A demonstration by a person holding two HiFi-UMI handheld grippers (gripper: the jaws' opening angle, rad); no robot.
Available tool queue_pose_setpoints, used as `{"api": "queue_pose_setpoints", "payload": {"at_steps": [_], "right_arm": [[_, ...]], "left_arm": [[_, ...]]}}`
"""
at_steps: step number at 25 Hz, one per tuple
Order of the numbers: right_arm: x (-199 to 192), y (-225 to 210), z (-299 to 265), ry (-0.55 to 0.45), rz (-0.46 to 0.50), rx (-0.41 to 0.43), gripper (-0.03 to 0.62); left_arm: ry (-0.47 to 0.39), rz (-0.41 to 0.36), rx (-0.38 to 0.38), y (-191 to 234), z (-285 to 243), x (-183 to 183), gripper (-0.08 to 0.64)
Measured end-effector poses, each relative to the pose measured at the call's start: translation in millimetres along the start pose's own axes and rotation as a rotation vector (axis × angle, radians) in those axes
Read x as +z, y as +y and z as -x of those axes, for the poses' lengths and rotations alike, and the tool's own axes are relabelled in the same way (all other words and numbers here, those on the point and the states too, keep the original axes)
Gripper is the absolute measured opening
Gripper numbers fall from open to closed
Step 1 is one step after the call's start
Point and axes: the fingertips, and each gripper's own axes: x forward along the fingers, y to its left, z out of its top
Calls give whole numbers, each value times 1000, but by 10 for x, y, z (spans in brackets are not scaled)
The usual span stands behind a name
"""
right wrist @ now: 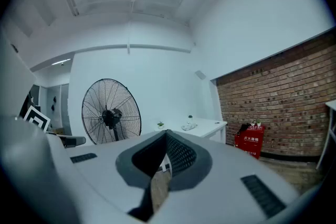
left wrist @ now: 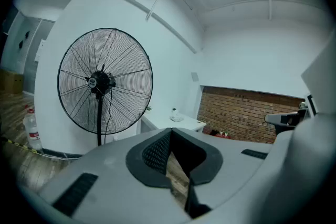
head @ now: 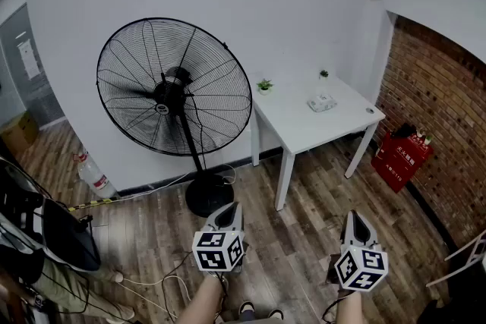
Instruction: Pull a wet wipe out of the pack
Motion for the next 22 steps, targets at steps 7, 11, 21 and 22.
{"api": "queue_pose_setpoints", "payload": {"at_steps": [7,11,21,22], "right_arm": [[7,127,42,12,4,1,0],[-14,101,62,16,-4,-7,0],[-81,177,72,29,6,-26,3],[-77,183,70,27,8,-29,6]], "left_arm": [[3,-4,-7,32,49,58,2],[1,-12,-17,3,21,72,2],[16,-13,-33,27,-5,20,2],[16,-14,-33,35,-5,21,2]]}}
